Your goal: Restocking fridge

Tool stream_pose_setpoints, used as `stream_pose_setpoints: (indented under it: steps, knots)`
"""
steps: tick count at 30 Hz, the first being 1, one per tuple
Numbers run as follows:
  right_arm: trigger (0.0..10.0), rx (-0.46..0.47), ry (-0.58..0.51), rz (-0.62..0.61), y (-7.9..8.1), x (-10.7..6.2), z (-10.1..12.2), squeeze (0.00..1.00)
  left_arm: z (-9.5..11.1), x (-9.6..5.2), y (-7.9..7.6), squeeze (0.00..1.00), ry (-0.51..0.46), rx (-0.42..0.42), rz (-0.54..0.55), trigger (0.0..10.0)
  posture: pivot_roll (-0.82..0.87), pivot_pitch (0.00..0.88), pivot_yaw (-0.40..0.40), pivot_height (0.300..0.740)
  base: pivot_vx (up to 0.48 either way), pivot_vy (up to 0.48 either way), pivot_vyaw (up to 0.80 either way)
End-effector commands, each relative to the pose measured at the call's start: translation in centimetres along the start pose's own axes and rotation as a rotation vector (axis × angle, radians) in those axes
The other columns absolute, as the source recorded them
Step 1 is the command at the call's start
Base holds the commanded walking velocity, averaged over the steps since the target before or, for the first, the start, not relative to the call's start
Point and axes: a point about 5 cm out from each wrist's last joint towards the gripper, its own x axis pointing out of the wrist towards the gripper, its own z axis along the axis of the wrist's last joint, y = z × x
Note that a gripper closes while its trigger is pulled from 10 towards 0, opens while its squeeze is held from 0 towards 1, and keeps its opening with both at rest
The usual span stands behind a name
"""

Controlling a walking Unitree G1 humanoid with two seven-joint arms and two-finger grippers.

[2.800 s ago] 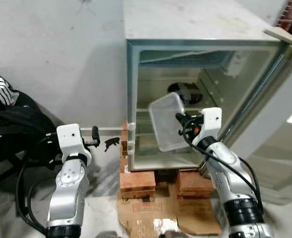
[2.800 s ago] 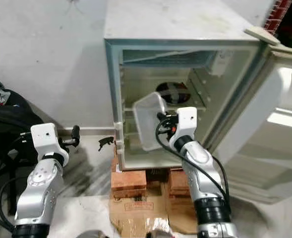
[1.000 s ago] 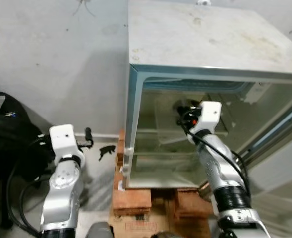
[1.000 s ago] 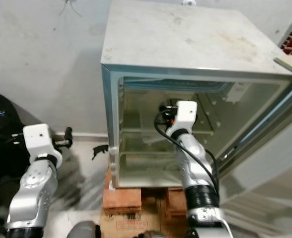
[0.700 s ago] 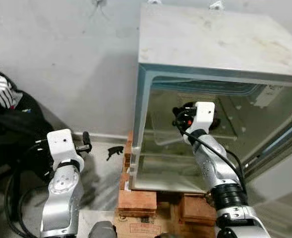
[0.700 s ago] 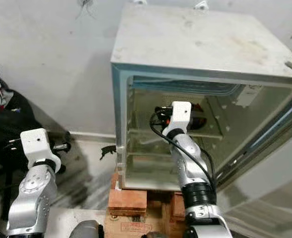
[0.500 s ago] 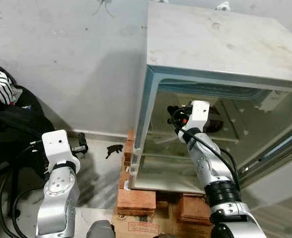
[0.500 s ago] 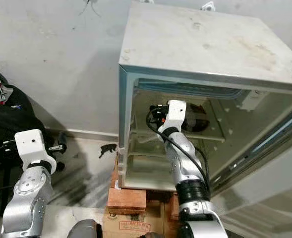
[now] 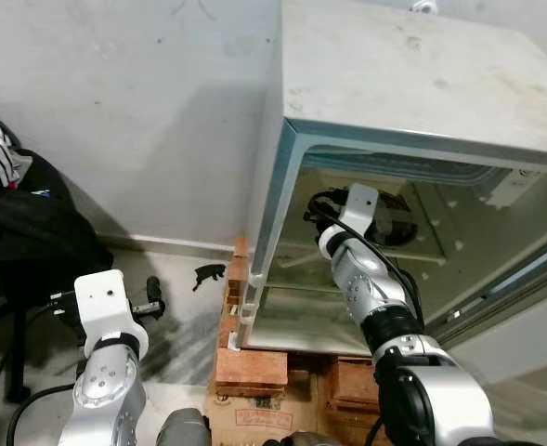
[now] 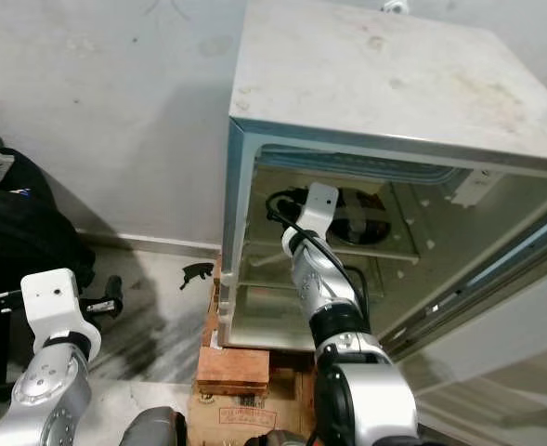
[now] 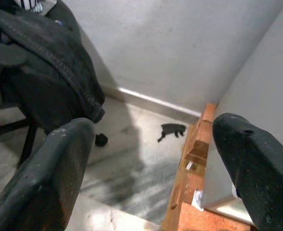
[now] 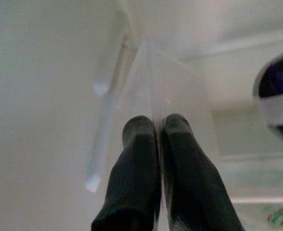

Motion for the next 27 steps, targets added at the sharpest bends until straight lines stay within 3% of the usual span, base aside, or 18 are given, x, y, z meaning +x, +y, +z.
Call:
stream_pose_setpoints:
  steps: [1,8,17,27]
  knots:
    - [10.0,0.028,-0.028,-0.03,0.2,0.4,0.9,0.0,0.0,-0.7,-0.6,0.0,0.016,-0.03,-0.003,10.0,0.25,0.118,-0.135,0.74,0.0,0.0,0.0]
    - [10.0,0.057,-0.067,-0.117,0.0,0.9,2.0,0.0,-0.2,-1.5,-0.6,0.0,0.037,-0.03,0.001,10.0,0.26,0.135,-0.135,0.74,0.0,0.0,0.0]
    - [10.0,0.028,-0.091,-0.294,-1.8,0.9,2.8,0.0,-0.1,-1.9,-0.8,0.0,0.051,-0.031,0.008,10.0,0.26,0.145,-0.144,0.74,0.0,0.0,0.0]
    - [10.0,0.083,-0.056,-0.291,-1.0,0.9,1.8,0.0,-0.2,-2.0,-1.1,0.0,0.06,-0.035,0.016,10.0,0.26,0.148,-0.155,0.74,0.0,0.0,0.0]
